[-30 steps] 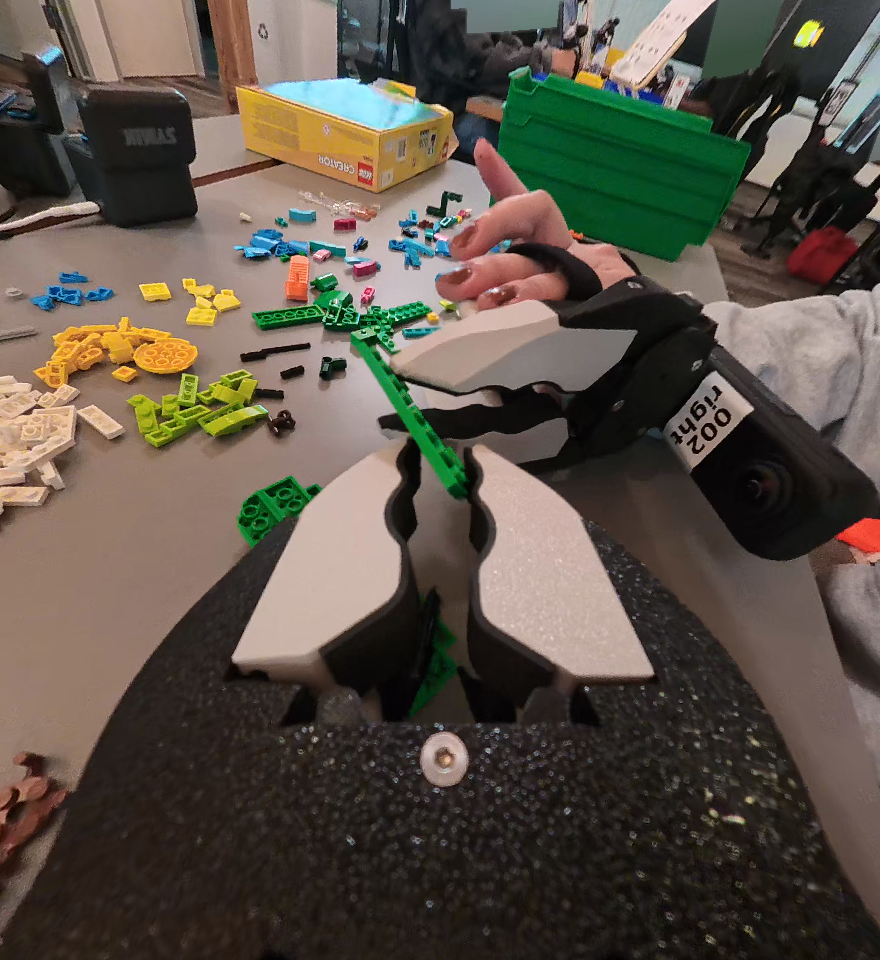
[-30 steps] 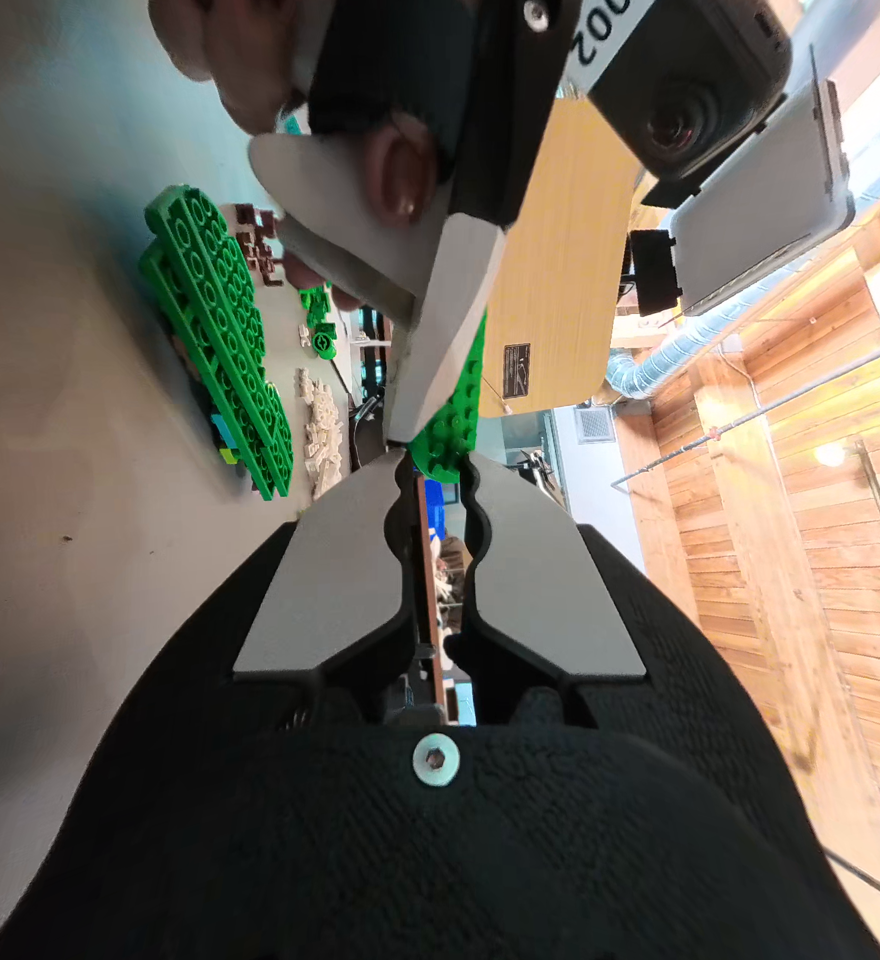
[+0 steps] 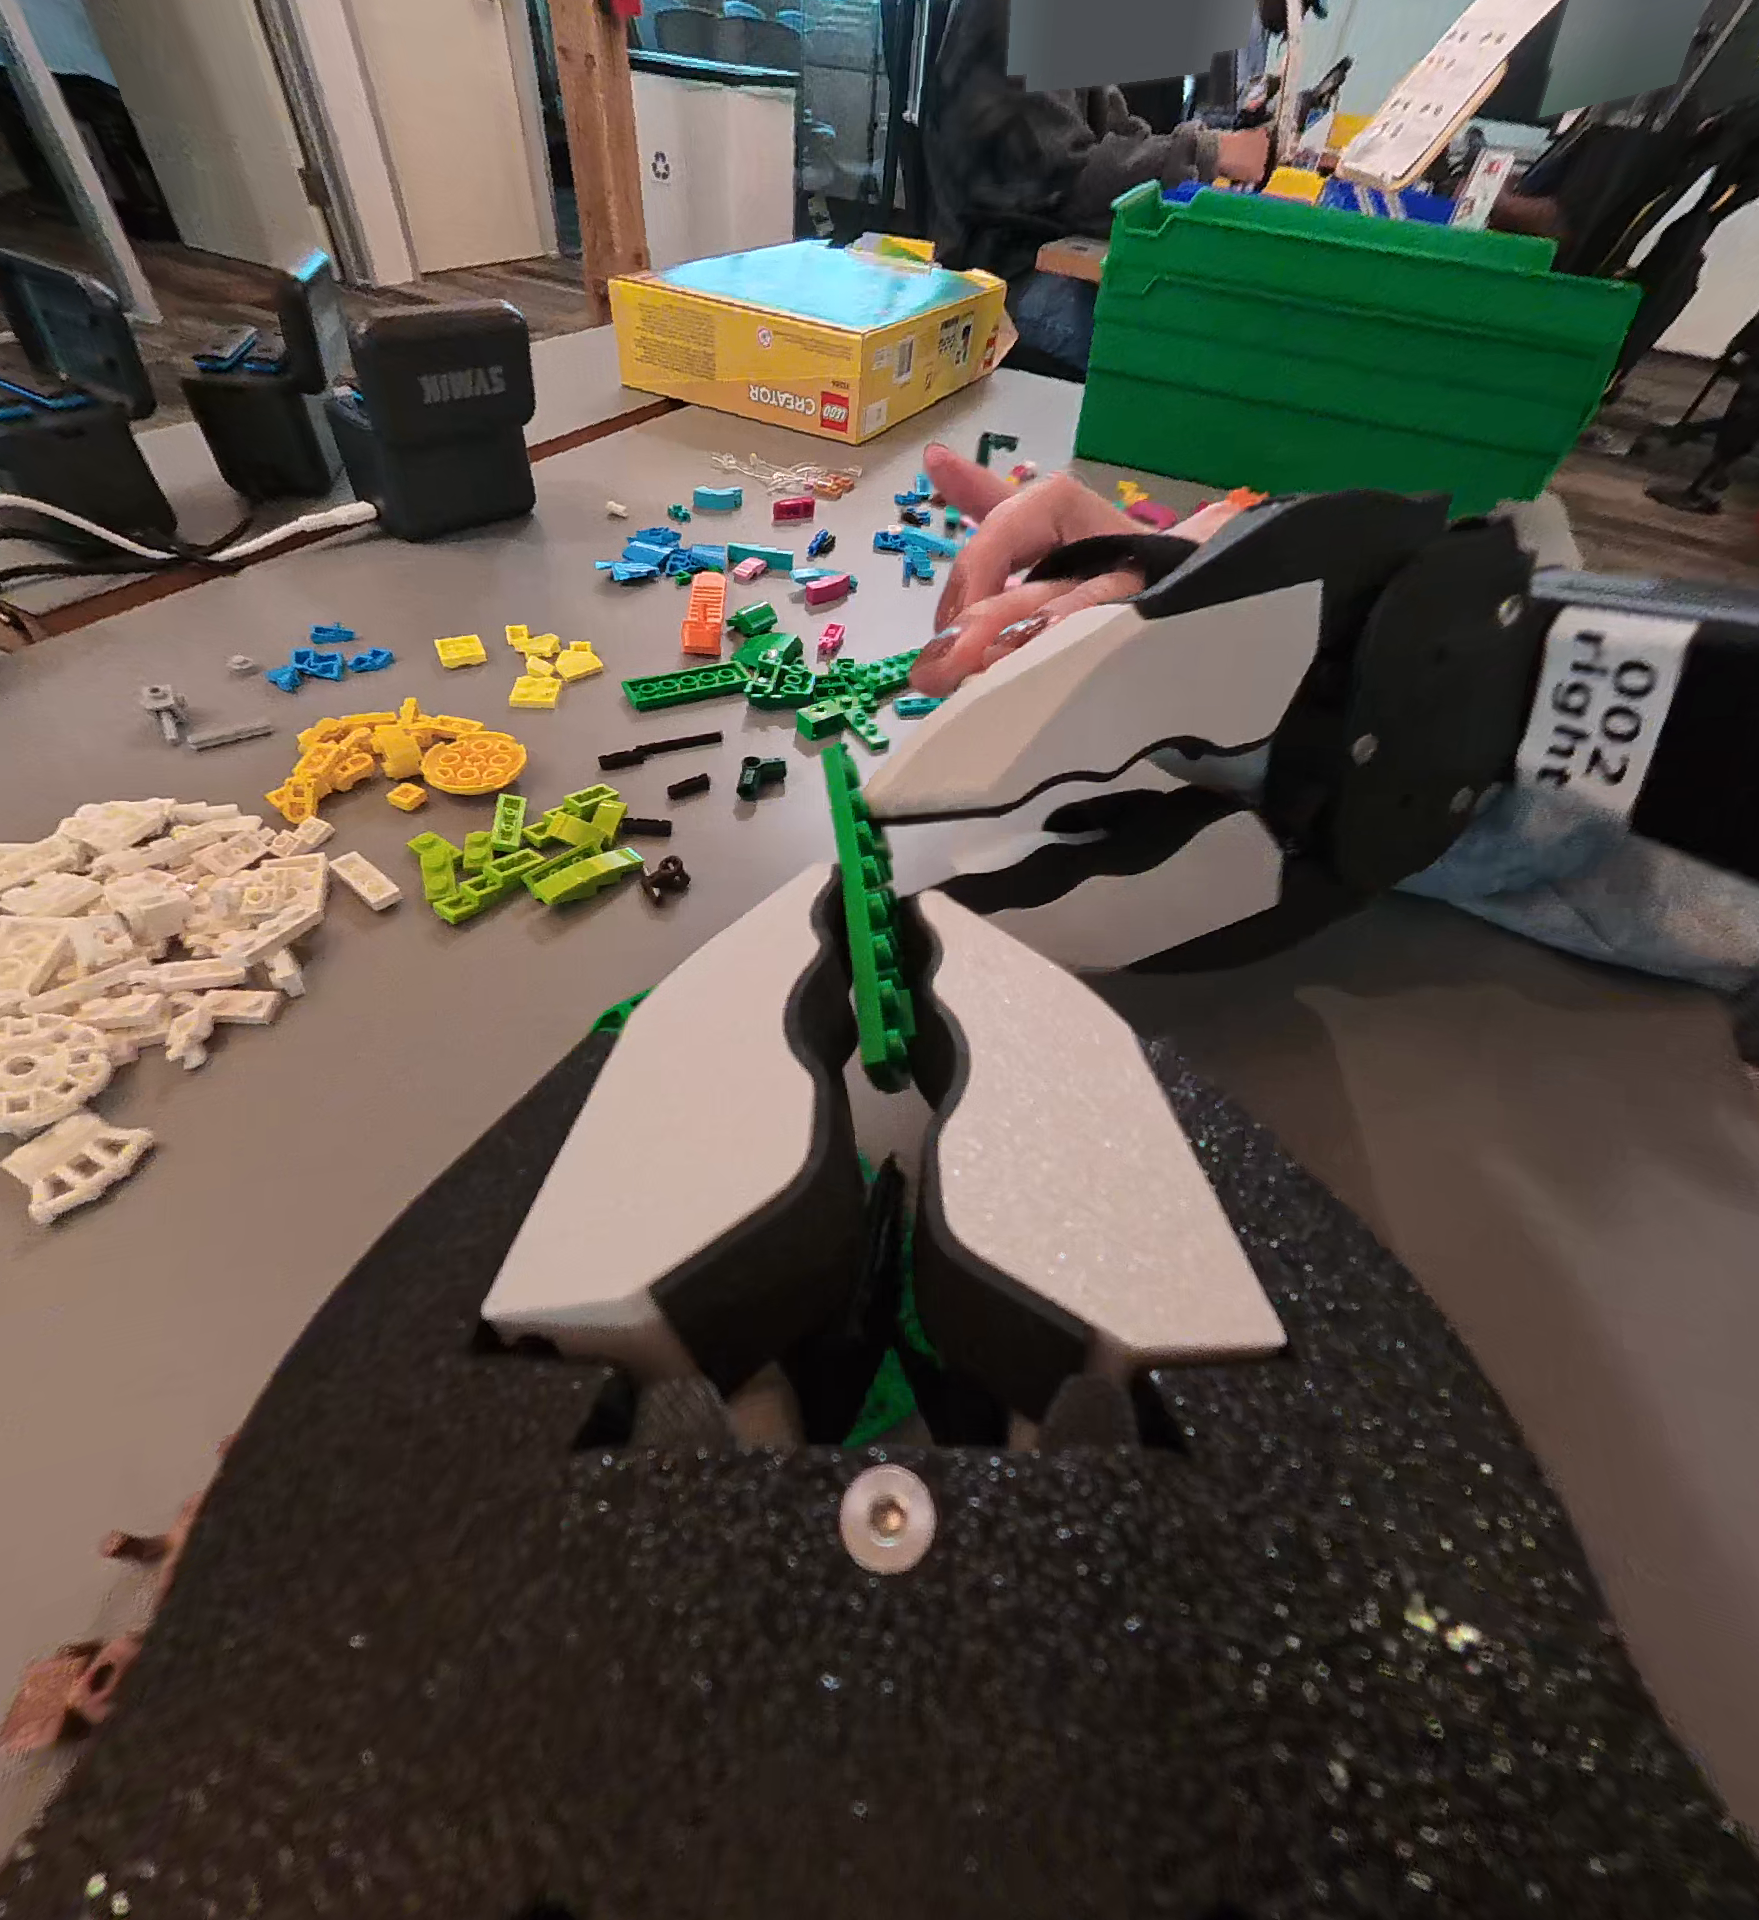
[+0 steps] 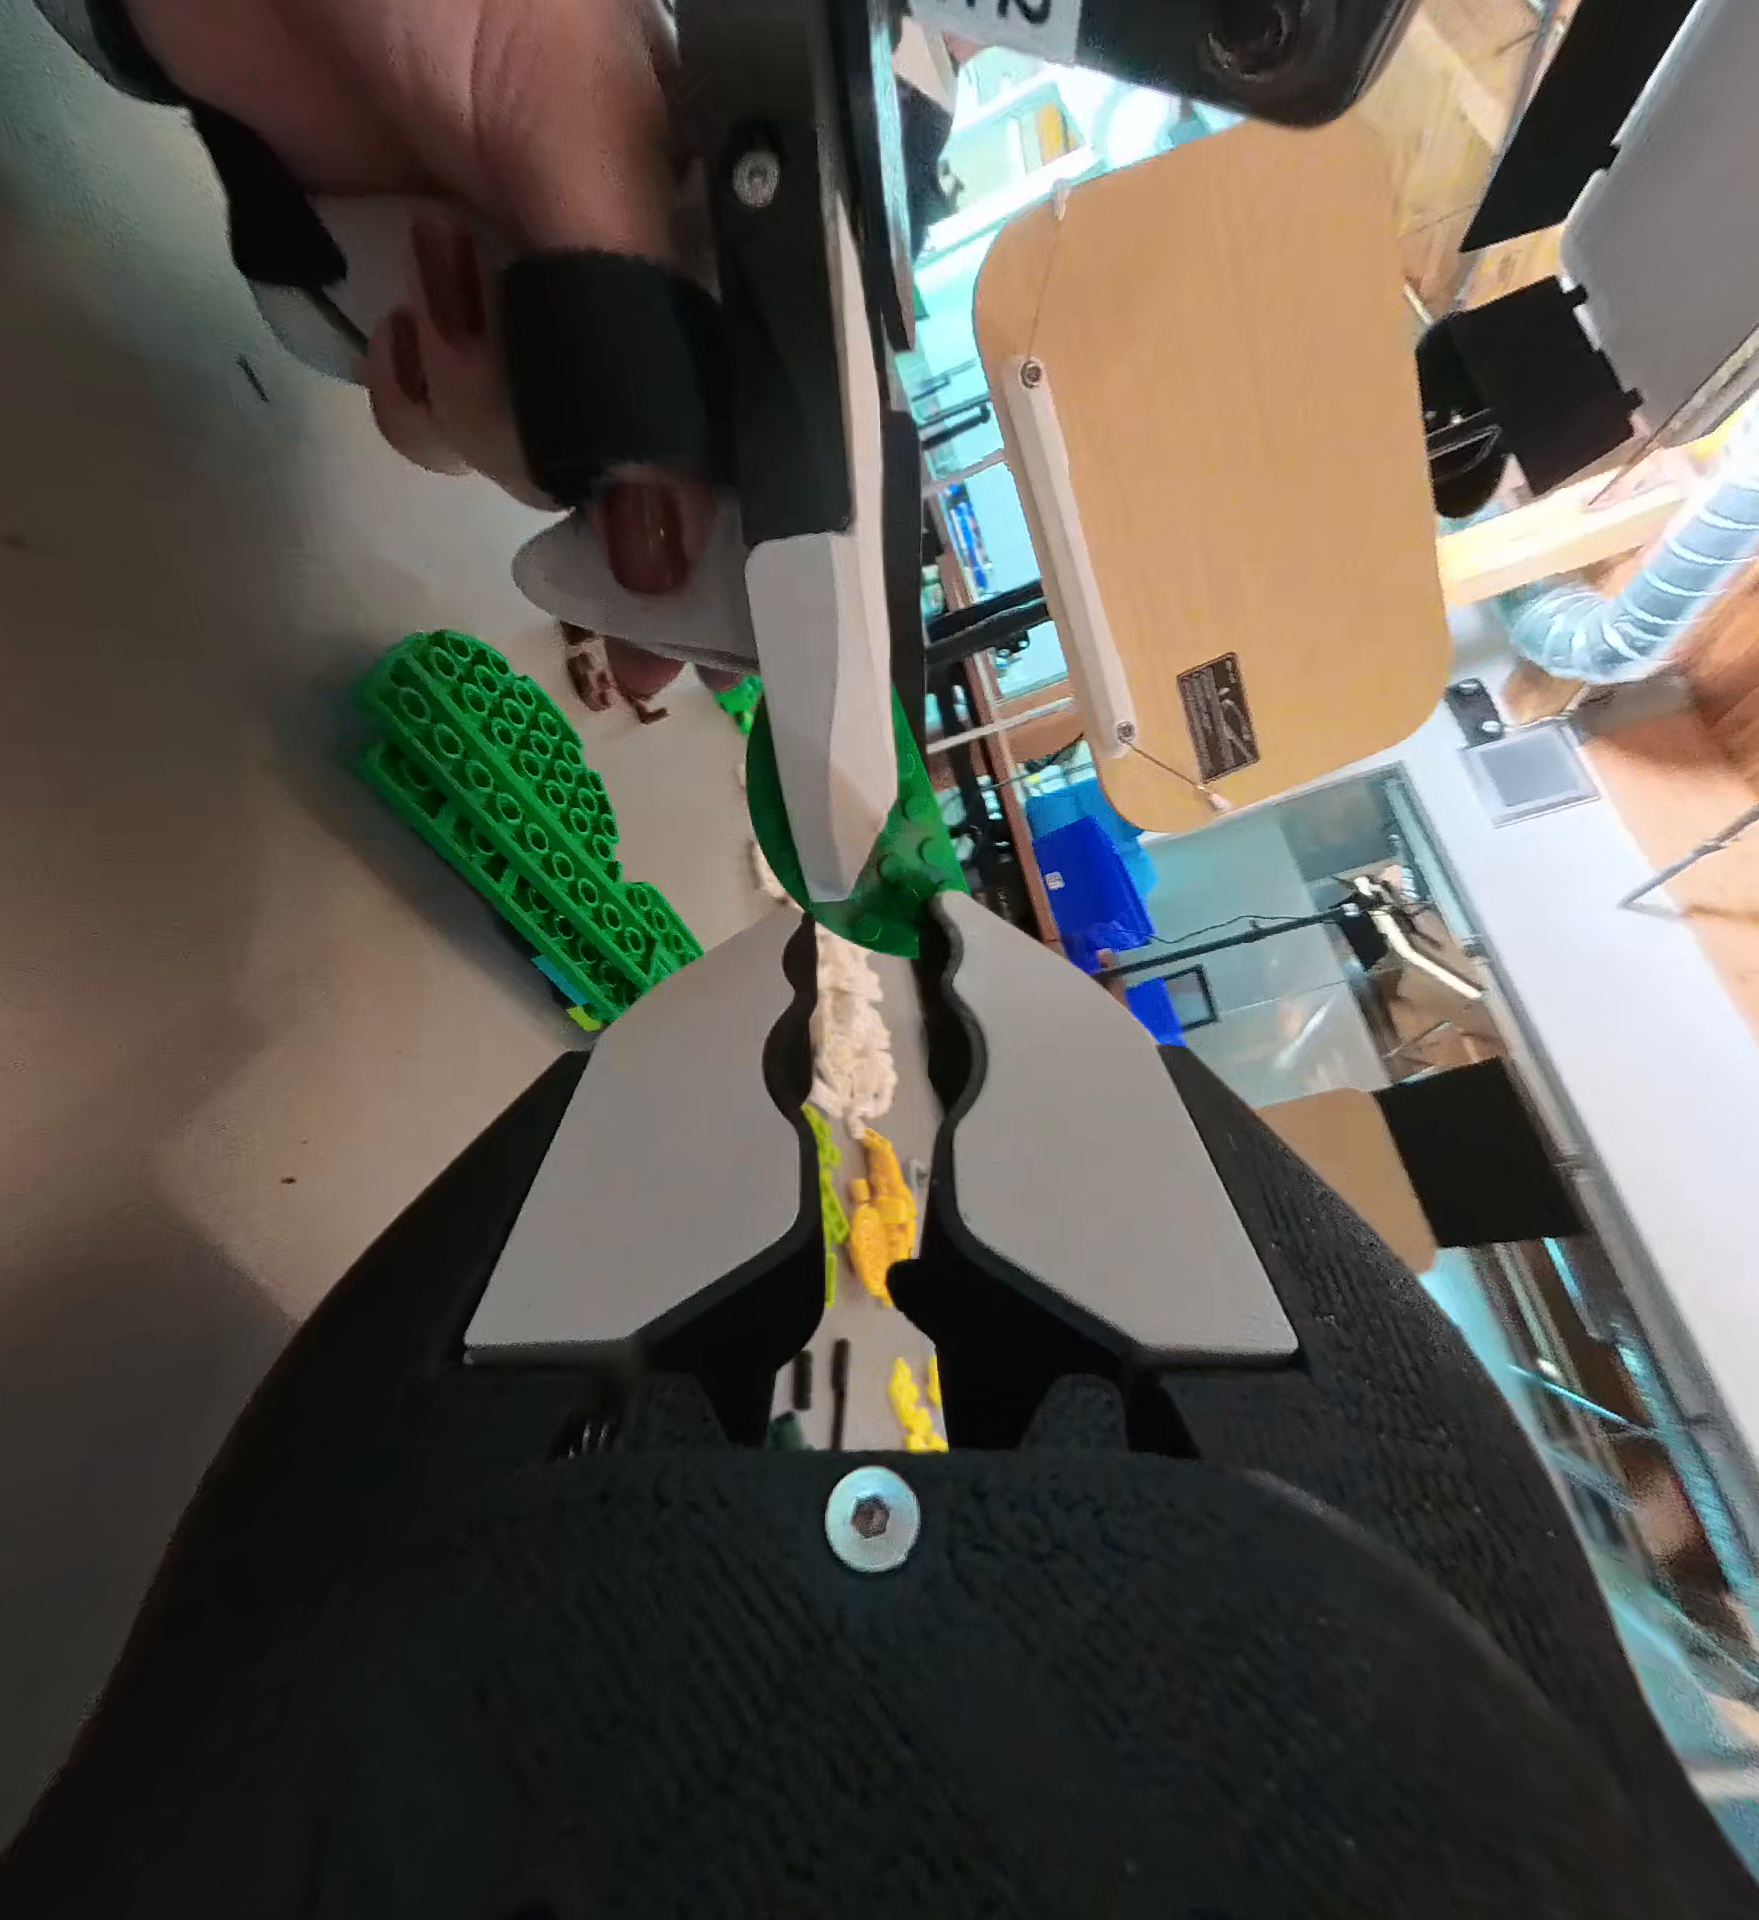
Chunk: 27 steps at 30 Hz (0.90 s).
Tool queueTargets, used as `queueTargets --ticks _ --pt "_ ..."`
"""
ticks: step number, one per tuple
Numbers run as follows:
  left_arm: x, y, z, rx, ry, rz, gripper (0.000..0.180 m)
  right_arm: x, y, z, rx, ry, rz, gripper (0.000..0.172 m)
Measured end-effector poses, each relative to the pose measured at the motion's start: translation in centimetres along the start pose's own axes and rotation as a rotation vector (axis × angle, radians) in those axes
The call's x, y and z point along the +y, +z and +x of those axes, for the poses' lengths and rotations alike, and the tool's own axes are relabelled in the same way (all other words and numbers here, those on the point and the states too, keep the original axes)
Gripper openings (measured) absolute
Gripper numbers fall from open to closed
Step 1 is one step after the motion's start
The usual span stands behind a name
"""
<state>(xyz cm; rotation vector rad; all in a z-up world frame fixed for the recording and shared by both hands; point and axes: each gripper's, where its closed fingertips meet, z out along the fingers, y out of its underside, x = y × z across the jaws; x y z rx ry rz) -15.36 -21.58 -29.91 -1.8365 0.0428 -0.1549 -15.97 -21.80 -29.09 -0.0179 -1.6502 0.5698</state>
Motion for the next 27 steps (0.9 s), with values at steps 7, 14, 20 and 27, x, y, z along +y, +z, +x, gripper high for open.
queueTargets --ticks 7,14,20,27 --pt "-0.5 -0.3 -0.1 0.023 -0.023 0.041 0.005 -0.6 -0.5 0.8 -0.015 0.209 0.087 0.002" --pt "0.1 -0.1 -0.4 0.028 -0.074 0.008 0.005 -0.1 -0.1 -0.3 -0.007 0.130 0.058 0.014" --pt "-0.2 -0.3 -0.4 0.006 -0.036 0.028 0.005 -0.3 -0.1 0.0 -0.015 0.194 0.064 0.013" --pt "-0.2 -0.2 -0.4 -0.035 0.037 0.022 0.005 -0.4 -0.3 0.2 -0.087 0.397 0.105 0.008"
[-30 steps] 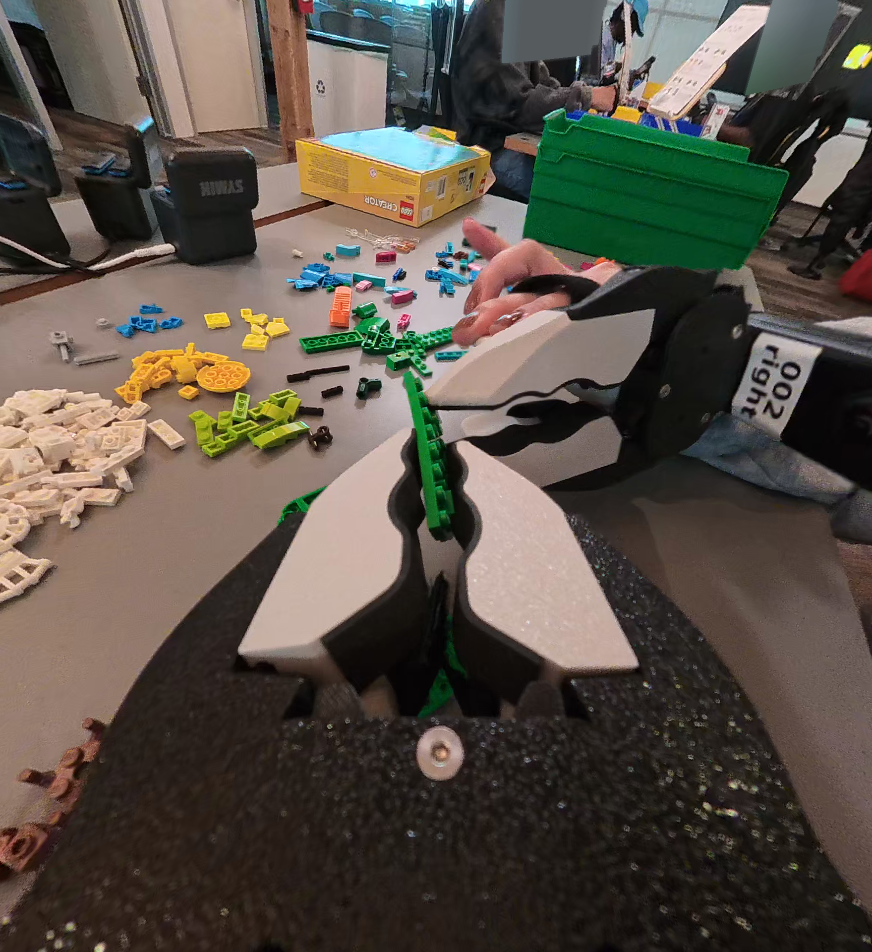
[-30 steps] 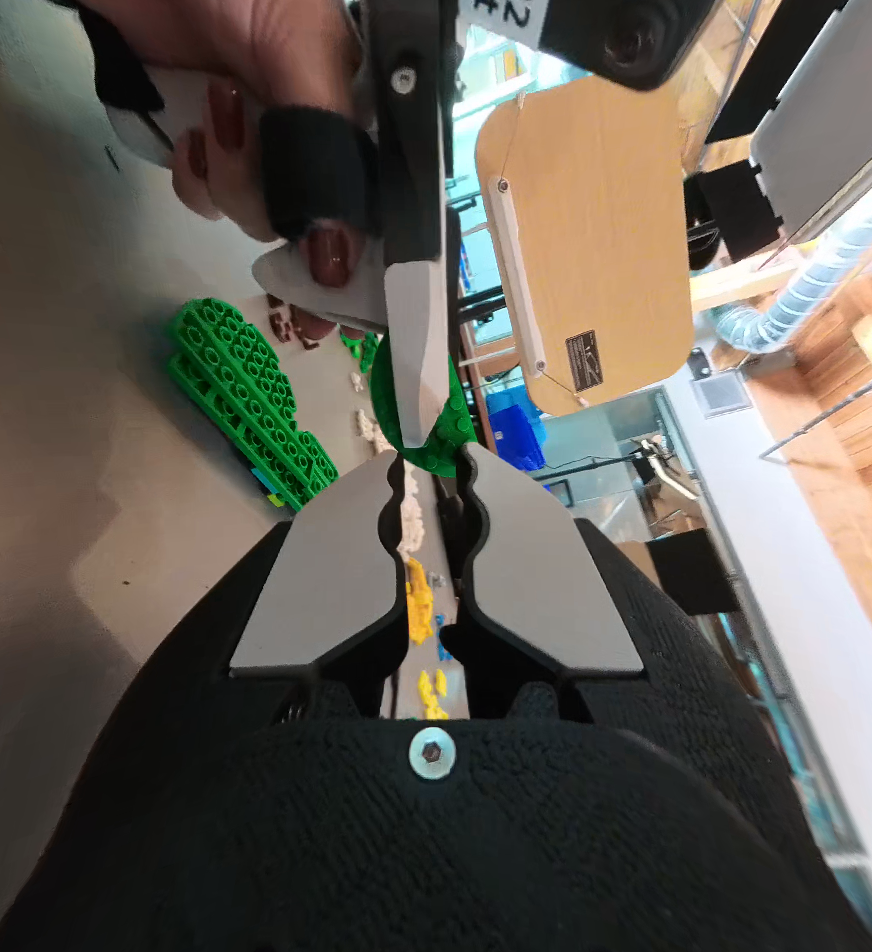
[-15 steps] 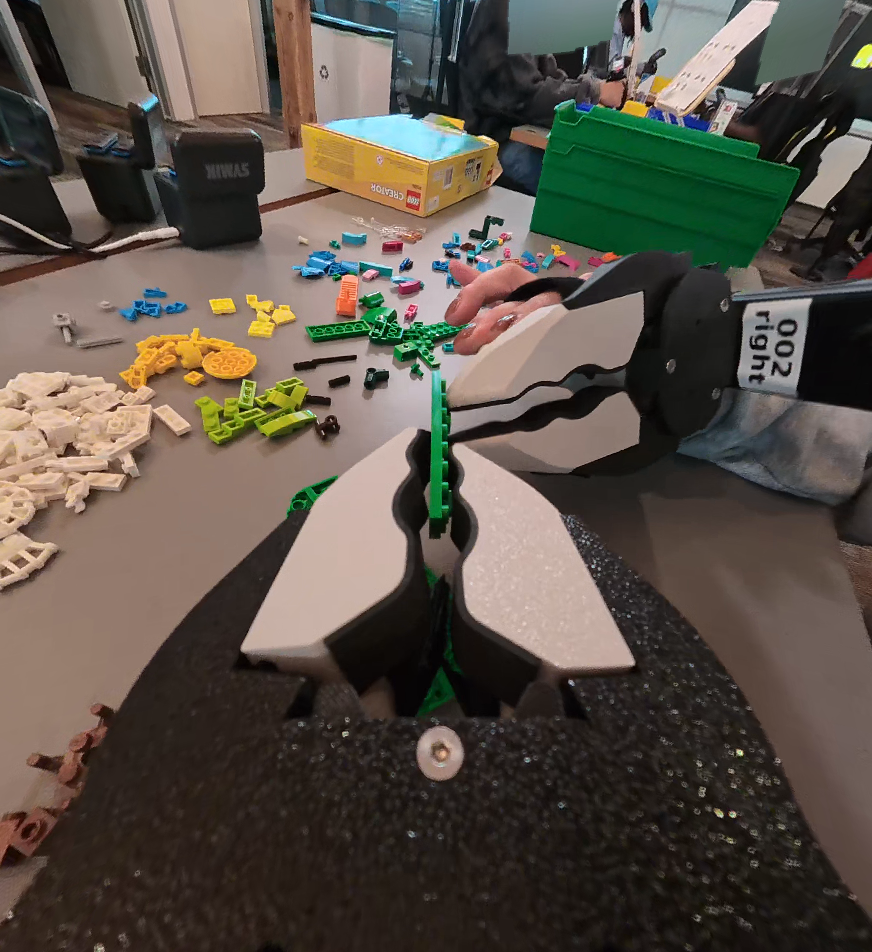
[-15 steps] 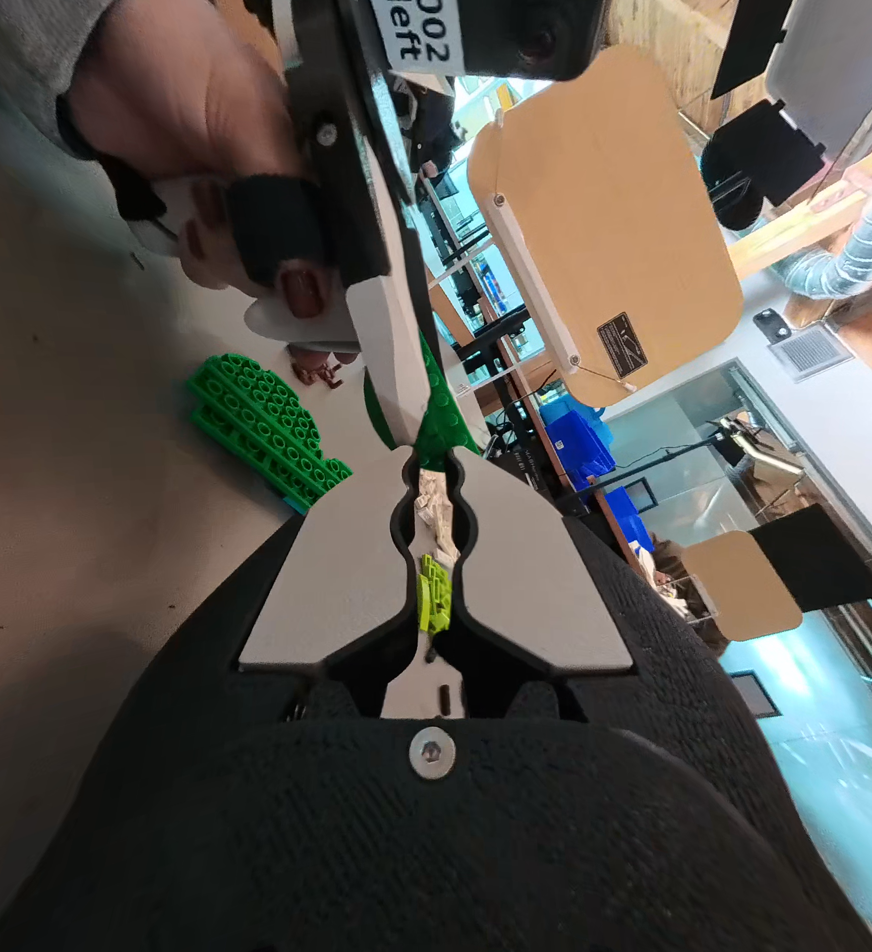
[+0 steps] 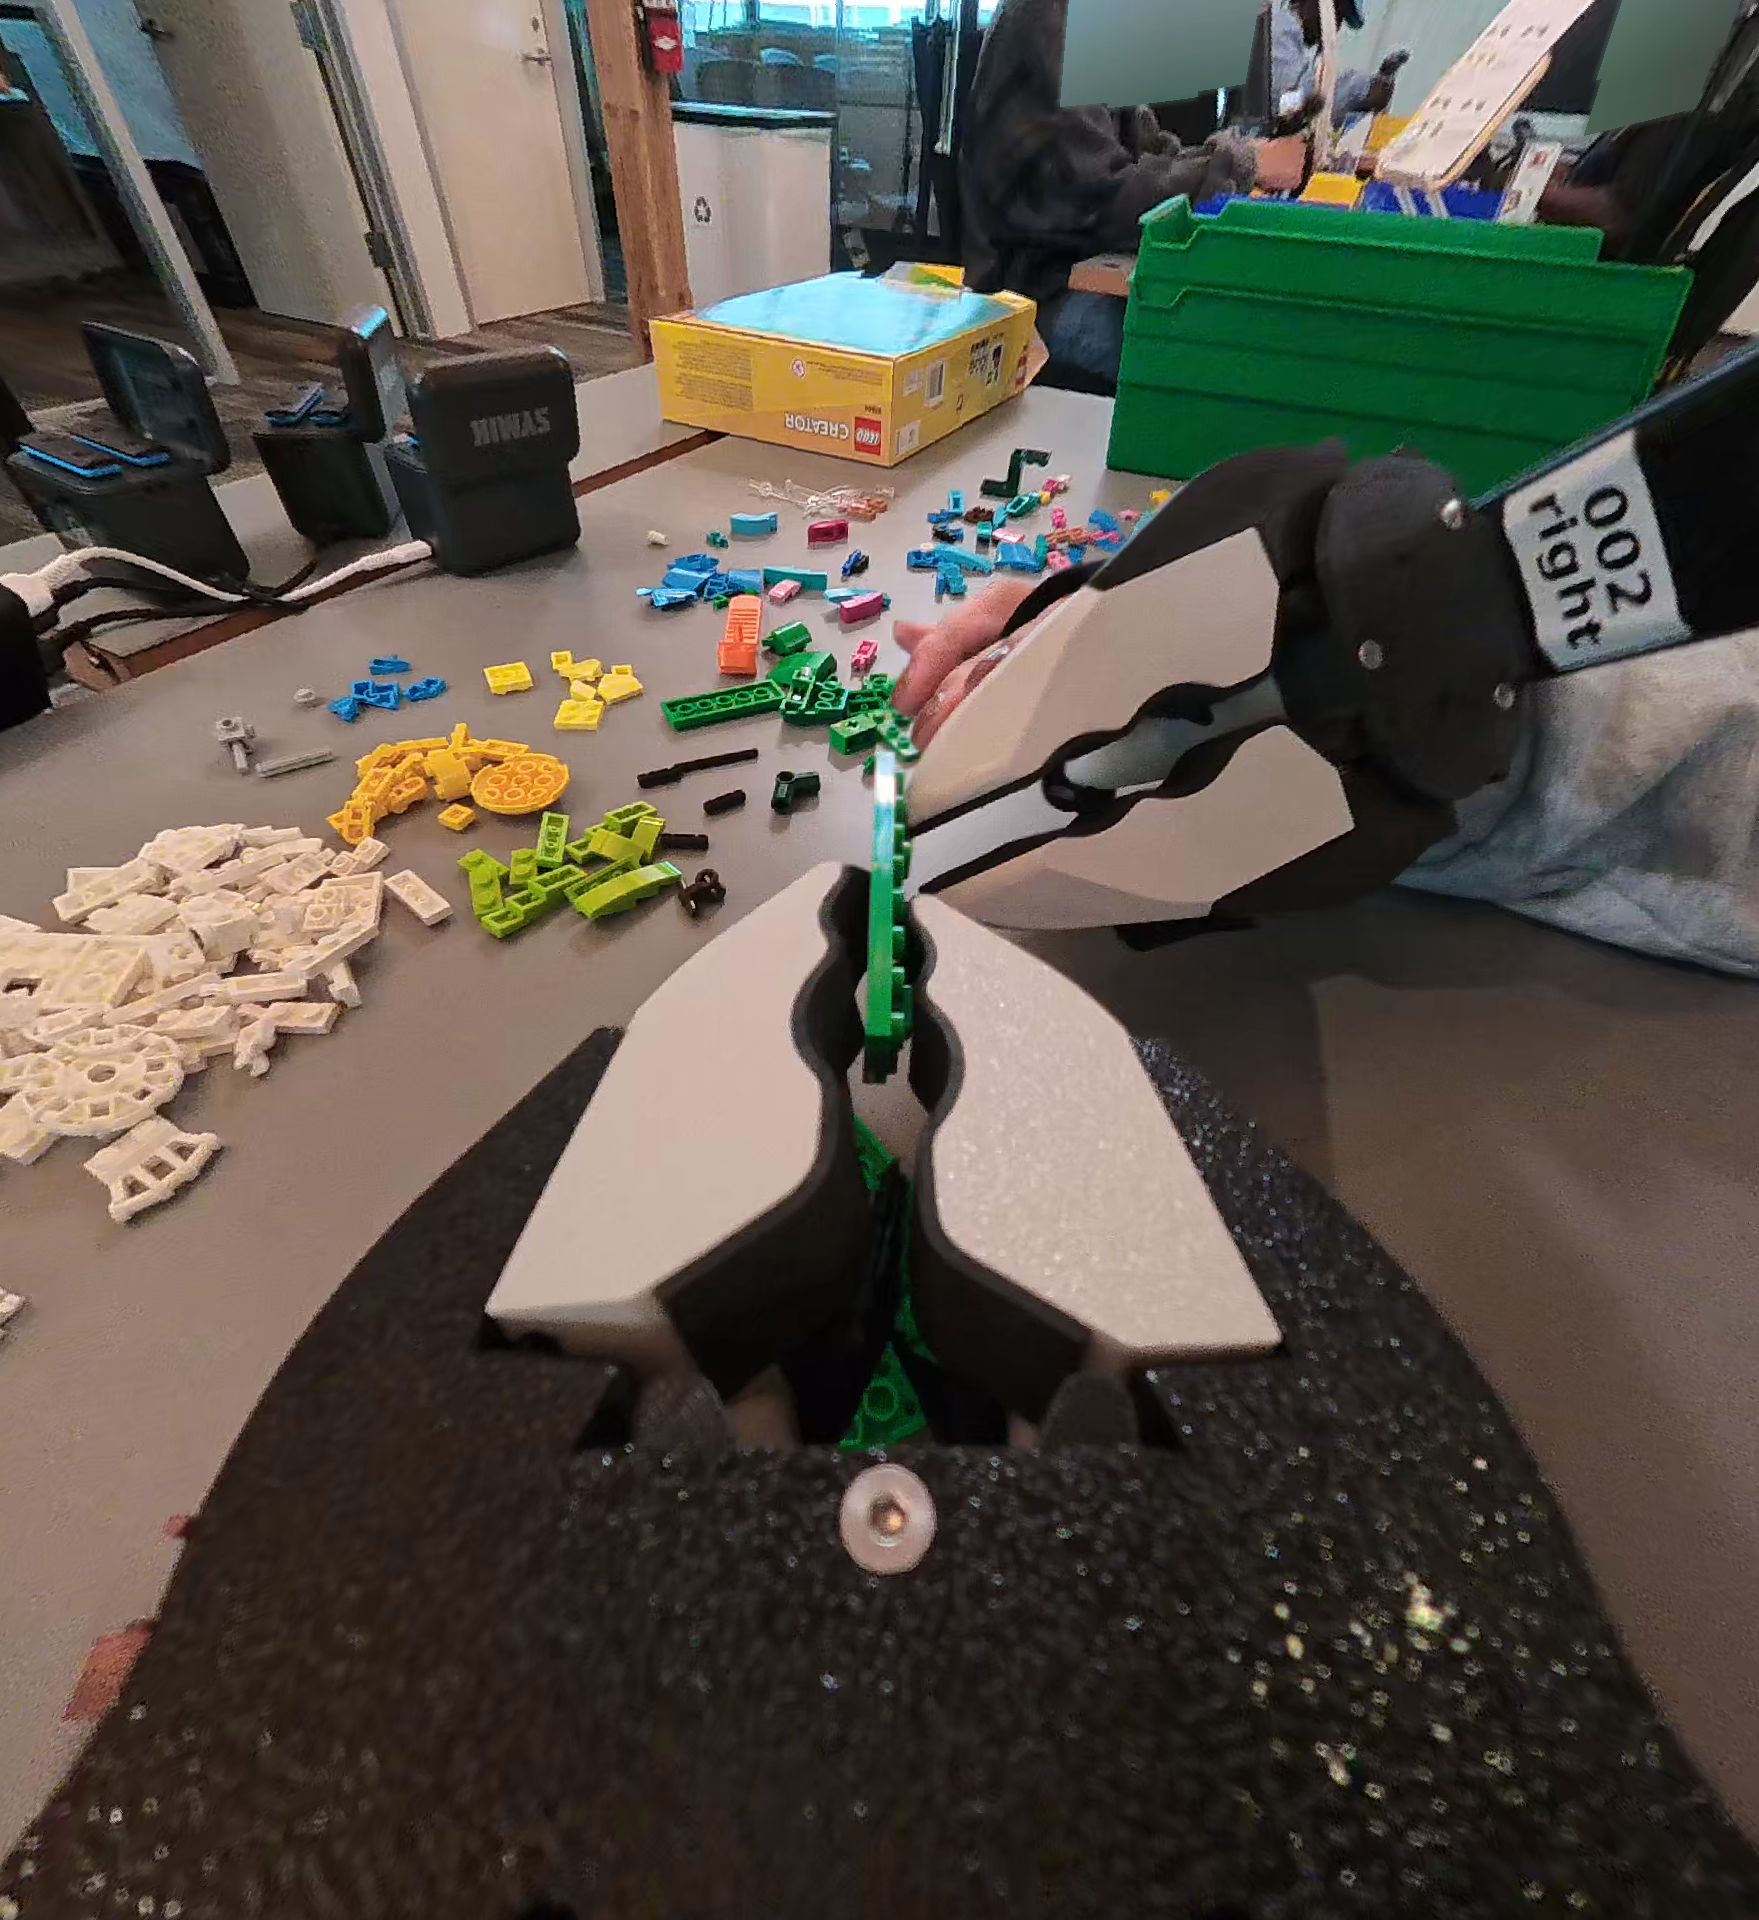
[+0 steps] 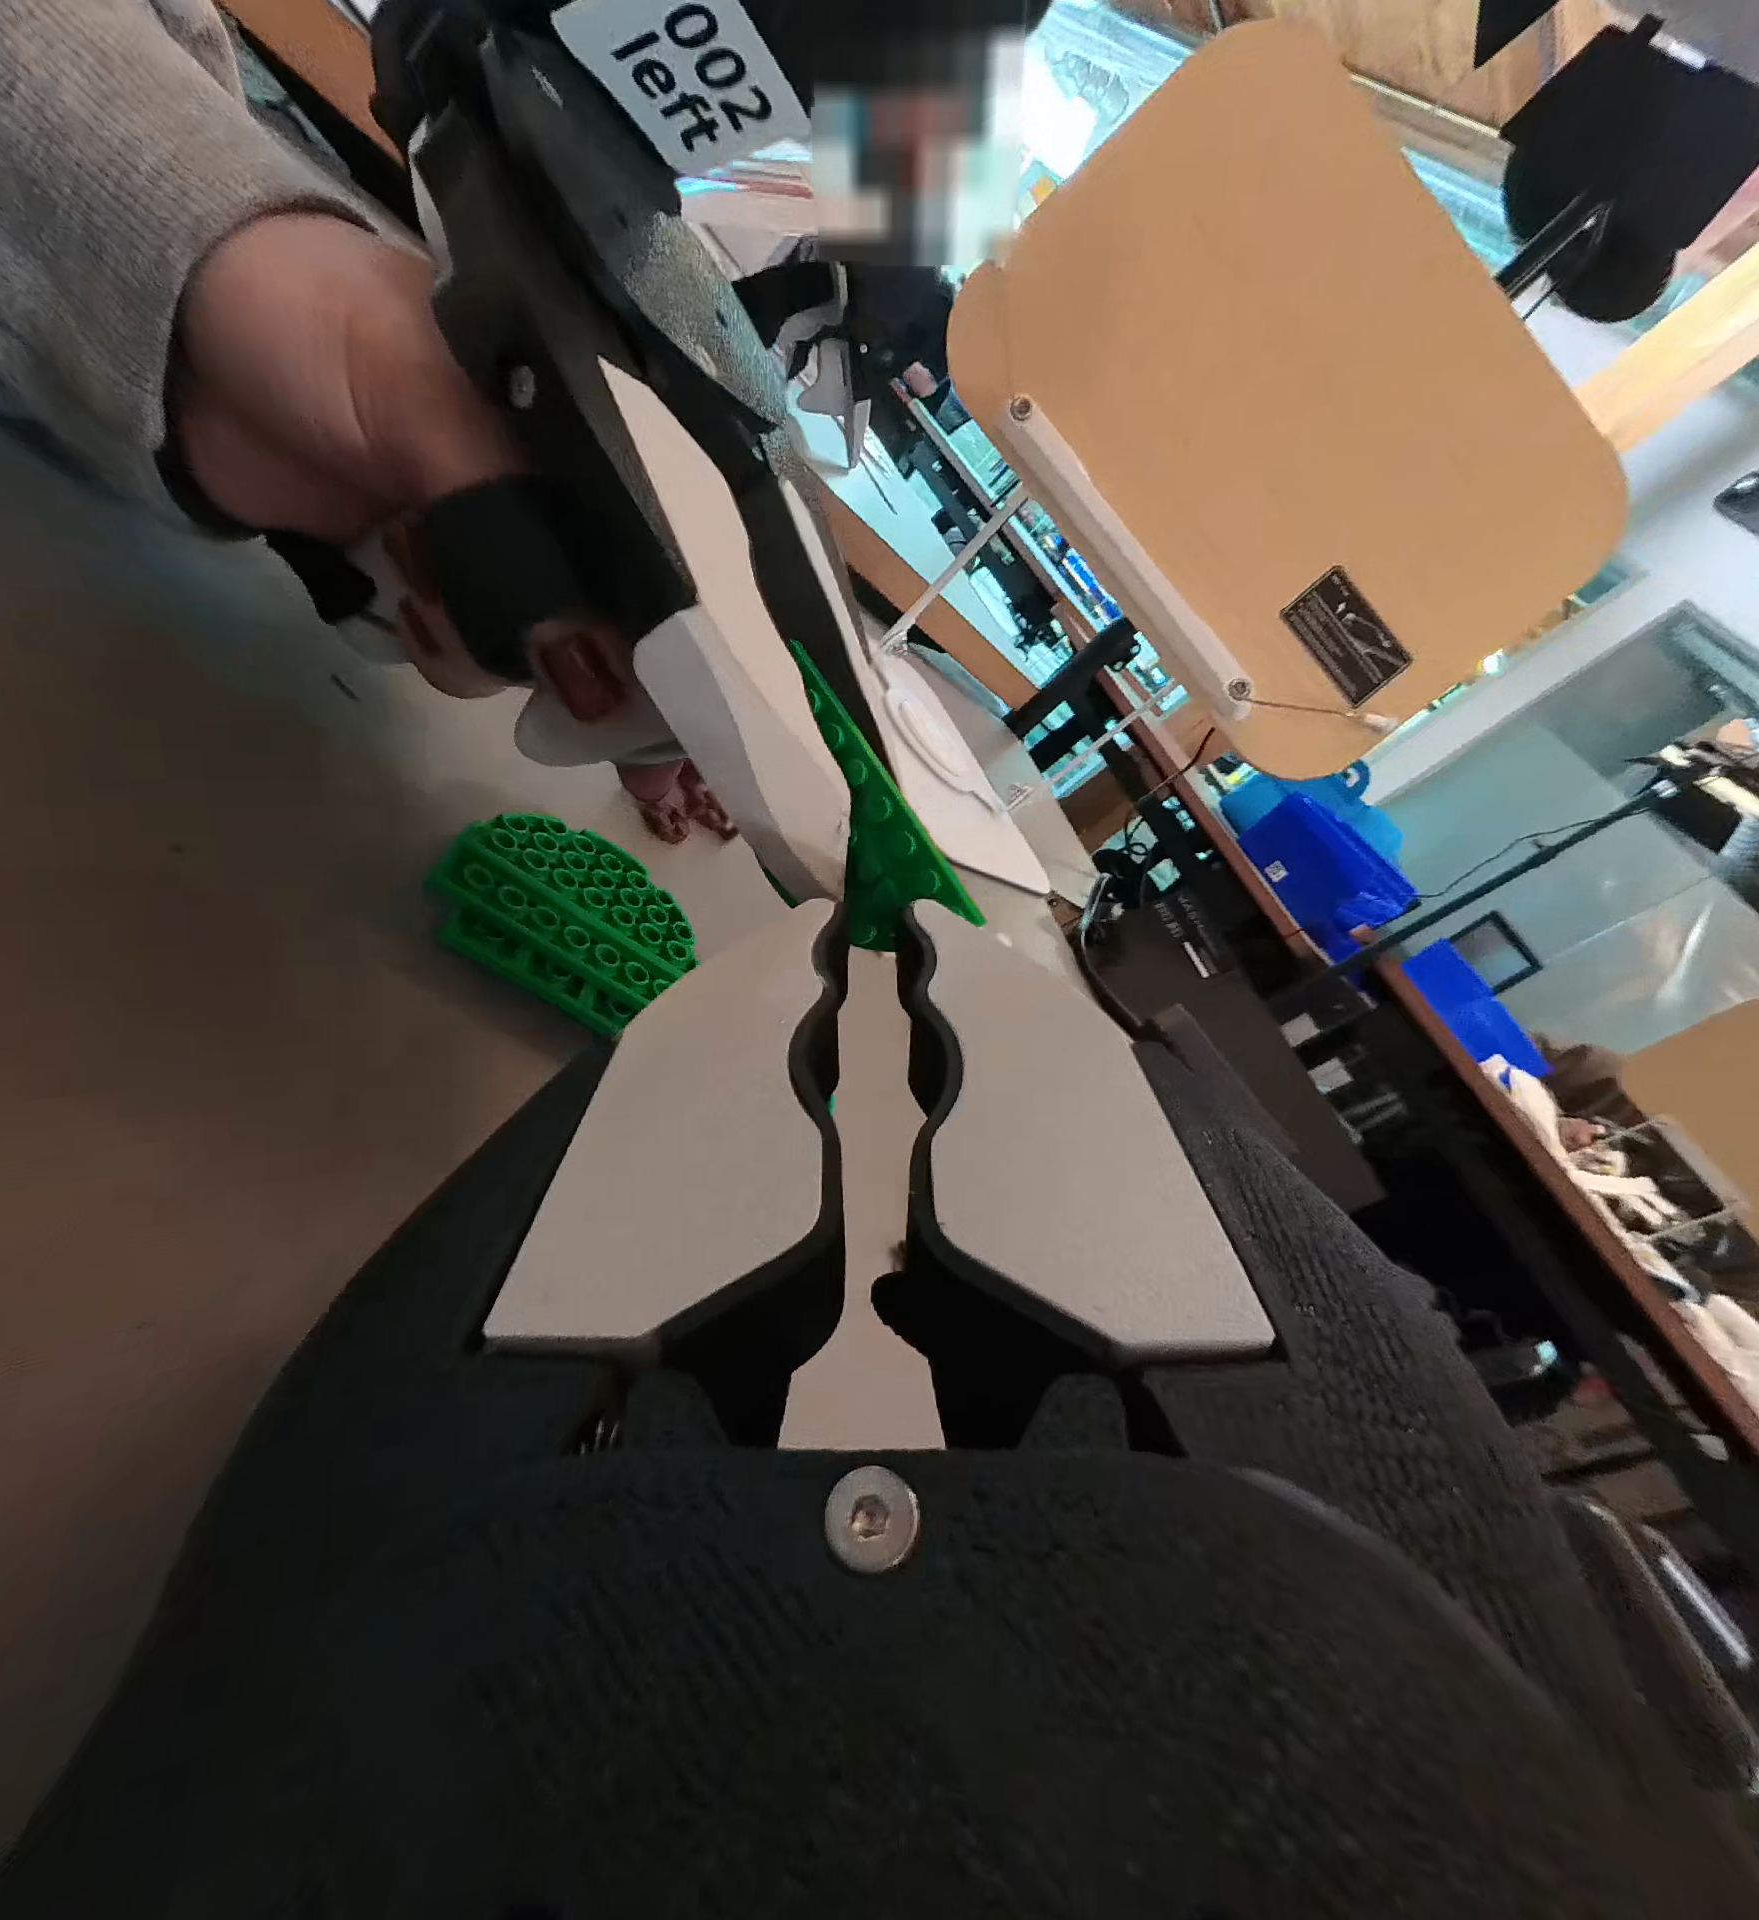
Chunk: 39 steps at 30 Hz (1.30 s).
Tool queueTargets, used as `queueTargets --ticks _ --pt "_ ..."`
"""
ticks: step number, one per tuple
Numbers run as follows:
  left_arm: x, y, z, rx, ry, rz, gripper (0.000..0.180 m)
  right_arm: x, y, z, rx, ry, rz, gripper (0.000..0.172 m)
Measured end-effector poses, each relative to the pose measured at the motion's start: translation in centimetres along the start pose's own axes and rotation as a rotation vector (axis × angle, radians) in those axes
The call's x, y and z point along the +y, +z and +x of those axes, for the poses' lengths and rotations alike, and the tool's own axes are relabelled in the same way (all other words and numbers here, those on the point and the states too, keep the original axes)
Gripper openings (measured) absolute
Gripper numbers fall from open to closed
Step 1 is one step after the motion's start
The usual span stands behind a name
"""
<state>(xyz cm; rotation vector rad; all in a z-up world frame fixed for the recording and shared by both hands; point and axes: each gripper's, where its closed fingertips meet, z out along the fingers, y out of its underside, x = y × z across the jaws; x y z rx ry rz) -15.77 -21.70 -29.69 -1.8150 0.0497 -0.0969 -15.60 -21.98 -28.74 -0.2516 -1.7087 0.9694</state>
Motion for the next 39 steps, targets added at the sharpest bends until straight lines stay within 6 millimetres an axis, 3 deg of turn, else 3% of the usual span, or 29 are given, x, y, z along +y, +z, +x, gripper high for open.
queueTargets --ticks 12,14,16,19,22,30,37,39 --pt "0.8 0.4 0.2 -0.130 0.356 -0.039 0.005 1.0 -0.5 -0.8 -0.007 0.093 -0.039 0.000" --pt "-0.8 0.2 1.2 -0.115 0.341 0.064 0.004 1.2 -0.1 -3.3 -0.119 -0.030 -0.071 0.000" --pt "-0.8 0.2 0.8 -0.194 0.401 0.064 0.004 1.2 0.1 -4.2 -0.102 -0.142 -0.075 0.000" --pt "-0.9 -0.5 -0.6 -0.240 0.347 0.082 0.005 0.6 -0.4 -2.2 -0.045 -0.005 -0.023 0.000" --pt "-0.8 -0.9 -1.8 -0.246 0.268 0.089 0.004 0.9 -0.4 -2.1 -0.030 -0.025 -0.035 0.000" --pt "-1.0 -0.9 -1.9 -0.271 0.298 0.120 0.004 1.3 -1.0 0.7 0.129 -0.001 -0.011 0.000" --pt "-1.8 -1.3 -1.7 -0.283 0.339 0.176 0.005 1.6 -1.3 1.3 0.156 0.000 -0.023 0.000" --pt "-2.1 -1.3 -1.3 -0.274 0.370 0.197 0.005 1.0 -1.8 -0.1 0.030 0.021 -0.026 0.002"
